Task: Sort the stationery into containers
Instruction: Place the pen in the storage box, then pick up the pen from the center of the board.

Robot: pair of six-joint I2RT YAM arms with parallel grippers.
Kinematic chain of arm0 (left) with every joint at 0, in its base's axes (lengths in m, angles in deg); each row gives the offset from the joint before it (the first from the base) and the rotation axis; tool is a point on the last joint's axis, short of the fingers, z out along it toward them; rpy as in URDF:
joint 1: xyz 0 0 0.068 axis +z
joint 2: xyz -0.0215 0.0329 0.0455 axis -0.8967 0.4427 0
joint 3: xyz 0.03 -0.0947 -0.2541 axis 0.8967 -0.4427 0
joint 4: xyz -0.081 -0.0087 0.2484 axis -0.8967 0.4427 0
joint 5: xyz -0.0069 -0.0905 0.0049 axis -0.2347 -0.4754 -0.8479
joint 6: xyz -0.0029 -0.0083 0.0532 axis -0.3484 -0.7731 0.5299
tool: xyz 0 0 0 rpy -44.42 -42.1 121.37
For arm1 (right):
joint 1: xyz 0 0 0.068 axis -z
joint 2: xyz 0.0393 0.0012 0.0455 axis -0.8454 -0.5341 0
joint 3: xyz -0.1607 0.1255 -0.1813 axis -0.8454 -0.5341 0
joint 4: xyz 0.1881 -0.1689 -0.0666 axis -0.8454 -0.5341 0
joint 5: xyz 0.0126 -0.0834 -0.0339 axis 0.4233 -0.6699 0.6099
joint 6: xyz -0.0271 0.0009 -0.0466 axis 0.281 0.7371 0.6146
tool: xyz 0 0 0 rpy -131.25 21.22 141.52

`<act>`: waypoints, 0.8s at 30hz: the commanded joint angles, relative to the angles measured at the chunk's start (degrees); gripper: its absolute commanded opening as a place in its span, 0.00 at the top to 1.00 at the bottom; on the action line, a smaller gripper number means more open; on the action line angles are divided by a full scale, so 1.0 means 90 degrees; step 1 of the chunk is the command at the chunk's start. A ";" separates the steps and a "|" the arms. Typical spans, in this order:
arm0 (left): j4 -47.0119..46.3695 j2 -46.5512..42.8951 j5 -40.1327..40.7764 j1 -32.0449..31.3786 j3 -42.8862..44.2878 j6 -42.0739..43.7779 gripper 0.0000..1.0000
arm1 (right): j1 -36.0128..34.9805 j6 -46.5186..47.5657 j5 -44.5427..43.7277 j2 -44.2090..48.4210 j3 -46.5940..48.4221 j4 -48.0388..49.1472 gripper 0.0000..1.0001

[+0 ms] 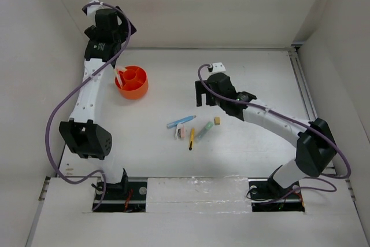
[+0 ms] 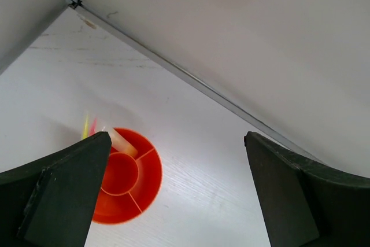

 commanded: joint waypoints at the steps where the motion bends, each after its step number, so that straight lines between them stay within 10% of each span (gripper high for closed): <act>1: 0.0466 -0.0592 -0.0524 -0.0007 -0.0355 -0.0376 0.00 | -0.0159 -0.1223 -0.1496 0.0262 -0.0053 -0.0729 0.00; 8: 0.1471 -0.1131 0.1427 -0.1637 0.0041 -0.0260 0.00 | -0.0501 -0.2257 -0.1485 -0.0108 -0.0085 -0.1324 0.08; 24: 0.0898 -0.3073 -0.0329 -0.1638 -0.3188 0.0326 0.00 | -0.1019 -0.4370 -0.1399 -0.0861 -0.0084 -0.2555 0.21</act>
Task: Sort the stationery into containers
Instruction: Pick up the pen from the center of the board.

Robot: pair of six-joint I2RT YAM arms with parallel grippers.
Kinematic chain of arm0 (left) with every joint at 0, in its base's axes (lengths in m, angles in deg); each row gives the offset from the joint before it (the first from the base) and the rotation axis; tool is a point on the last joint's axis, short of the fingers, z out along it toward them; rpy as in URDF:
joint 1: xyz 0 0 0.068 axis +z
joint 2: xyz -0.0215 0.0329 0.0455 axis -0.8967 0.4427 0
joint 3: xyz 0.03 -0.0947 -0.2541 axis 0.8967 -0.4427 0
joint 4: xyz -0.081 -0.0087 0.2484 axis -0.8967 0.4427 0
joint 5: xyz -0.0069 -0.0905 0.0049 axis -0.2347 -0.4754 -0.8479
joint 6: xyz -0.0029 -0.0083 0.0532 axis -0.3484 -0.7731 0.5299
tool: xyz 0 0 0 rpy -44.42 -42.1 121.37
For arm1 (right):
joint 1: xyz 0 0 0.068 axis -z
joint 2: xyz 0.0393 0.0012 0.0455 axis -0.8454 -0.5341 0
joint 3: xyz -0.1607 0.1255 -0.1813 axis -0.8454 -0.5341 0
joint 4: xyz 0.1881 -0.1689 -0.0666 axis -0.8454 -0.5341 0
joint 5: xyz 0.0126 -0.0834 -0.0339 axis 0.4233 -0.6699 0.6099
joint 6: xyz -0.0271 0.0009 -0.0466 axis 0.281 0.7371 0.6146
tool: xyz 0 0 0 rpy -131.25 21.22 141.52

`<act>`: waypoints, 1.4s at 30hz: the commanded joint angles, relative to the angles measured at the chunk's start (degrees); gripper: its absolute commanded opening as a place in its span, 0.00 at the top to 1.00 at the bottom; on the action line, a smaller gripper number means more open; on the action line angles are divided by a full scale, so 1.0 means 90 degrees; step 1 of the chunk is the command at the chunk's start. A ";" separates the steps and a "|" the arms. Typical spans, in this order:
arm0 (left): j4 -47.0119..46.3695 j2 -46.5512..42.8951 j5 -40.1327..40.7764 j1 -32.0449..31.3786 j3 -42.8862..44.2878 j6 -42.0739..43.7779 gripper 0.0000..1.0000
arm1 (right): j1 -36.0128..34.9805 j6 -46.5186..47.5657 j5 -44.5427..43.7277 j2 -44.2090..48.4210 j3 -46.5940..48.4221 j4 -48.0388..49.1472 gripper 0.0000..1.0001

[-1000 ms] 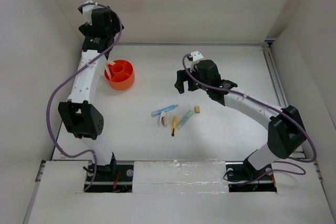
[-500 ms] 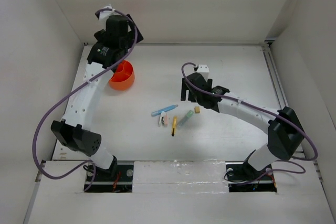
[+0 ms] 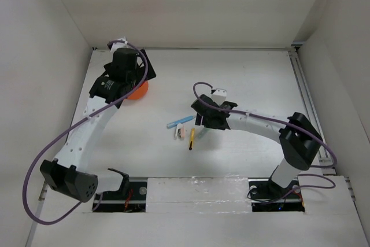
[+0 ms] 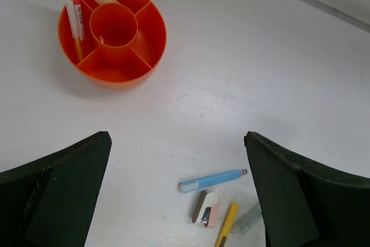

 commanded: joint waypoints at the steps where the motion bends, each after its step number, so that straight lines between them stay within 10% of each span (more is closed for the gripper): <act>1: -0.0337 -0.0555 -0.0342 -0.0004 -0.0597 0.0353 0.00 | 0.0042 -0.0508 -0.0111 -0.0166 0.0059 -0.0207 0.21; 15: -0.0923 -0.1162 -0.0918 -0.0004 -0.1517 0.0529 0.00 | 0.0248 -0.1007 0.0084 -0.1133 0.0001 -0.0070 0.38; 26: -0.0982 -0.1279 -0.0918 -0.0004 -0.1518 0.0529 0.00 | 0.0432 -0.1192 0.0435 -0.1387 -0.0058 -0.0012 1.00; 42: -0.1733 -0.1415 -0.2488 -0.0004 -0.1713 0.0861 0.00 | -0.0201 -0.0188 -0.1008 0.1288 -0.0166 0.0544 1.00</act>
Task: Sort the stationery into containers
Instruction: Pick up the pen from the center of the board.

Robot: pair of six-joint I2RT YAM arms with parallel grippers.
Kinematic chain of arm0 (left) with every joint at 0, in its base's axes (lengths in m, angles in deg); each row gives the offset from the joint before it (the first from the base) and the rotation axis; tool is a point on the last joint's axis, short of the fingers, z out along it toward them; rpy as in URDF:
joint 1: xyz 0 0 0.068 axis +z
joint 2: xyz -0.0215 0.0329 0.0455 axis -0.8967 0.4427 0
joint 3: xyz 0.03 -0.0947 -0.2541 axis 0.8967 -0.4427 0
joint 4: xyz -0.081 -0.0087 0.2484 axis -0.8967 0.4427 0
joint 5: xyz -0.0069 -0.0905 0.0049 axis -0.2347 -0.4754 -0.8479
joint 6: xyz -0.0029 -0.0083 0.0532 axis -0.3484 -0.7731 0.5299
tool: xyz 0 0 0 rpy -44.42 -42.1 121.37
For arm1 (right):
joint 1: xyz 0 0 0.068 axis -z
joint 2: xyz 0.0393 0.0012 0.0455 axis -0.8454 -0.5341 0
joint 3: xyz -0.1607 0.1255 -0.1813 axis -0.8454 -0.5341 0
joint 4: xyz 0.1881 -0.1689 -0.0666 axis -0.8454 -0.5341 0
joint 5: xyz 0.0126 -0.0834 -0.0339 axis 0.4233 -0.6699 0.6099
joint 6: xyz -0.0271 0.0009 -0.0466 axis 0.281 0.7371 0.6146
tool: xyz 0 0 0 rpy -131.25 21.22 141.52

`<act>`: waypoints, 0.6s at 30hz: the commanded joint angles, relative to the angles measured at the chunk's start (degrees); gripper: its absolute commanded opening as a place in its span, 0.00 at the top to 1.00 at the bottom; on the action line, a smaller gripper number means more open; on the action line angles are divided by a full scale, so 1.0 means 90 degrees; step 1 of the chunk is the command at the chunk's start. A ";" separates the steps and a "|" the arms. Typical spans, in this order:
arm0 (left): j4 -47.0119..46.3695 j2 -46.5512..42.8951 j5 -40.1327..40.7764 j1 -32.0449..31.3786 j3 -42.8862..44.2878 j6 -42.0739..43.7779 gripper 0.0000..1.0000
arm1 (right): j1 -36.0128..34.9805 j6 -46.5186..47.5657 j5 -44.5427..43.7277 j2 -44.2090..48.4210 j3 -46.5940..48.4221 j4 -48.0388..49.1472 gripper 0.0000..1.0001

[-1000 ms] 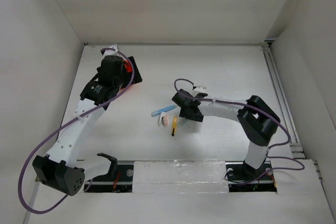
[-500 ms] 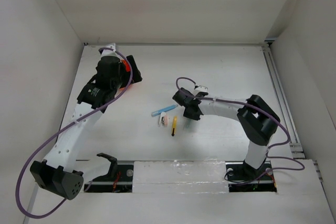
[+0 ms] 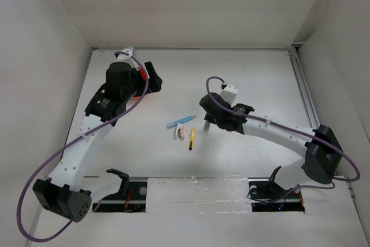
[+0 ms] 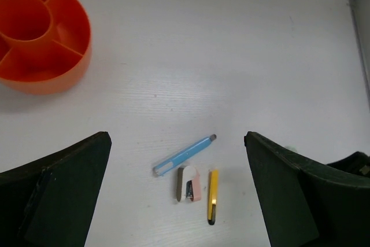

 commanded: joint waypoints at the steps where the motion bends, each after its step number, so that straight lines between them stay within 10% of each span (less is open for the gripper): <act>1: -0.0553 -0.0097 -0.1049 -0.0004 -0.0139 0.0297 0.00 | -0.0148 0.0578 -0.0754 0.0297 0.0364 0.0418 1.00; 18: -0.1080 0.0675 -0.2819 0.0221 0.0515 -0.0278 0.00 | -0.0275 0.5011 0.0329 0.0454 -0.0182 0.4227 1.00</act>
